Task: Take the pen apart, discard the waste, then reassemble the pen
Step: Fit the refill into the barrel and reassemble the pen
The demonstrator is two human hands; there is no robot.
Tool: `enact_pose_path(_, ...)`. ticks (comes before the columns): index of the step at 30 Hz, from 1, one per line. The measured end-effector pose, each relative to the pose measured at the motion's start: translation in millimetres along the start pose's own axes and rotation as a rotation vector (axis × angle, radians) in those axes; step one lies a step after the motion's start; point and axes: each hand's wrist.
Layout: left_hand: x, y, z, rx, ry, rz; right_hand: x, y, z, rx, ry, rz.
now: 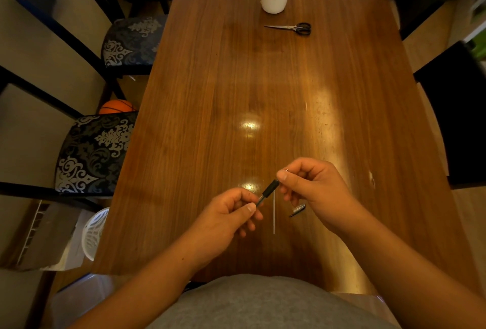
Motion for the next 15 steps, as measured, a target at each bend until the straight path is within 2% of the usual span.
enact_pose_path(15,2.9,-5.8,-1.2,0.002,-0.006,-0.028,-3.2,4.2,-0.2,-0.006,-0.008,-0.012)
Point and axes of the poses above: each hand's wrist, its own z-axis towards the middle knuckle, its own x-axis out of the back of the hand, y = z × x, and after that the axes turned 14 degrees about -x, right-handed
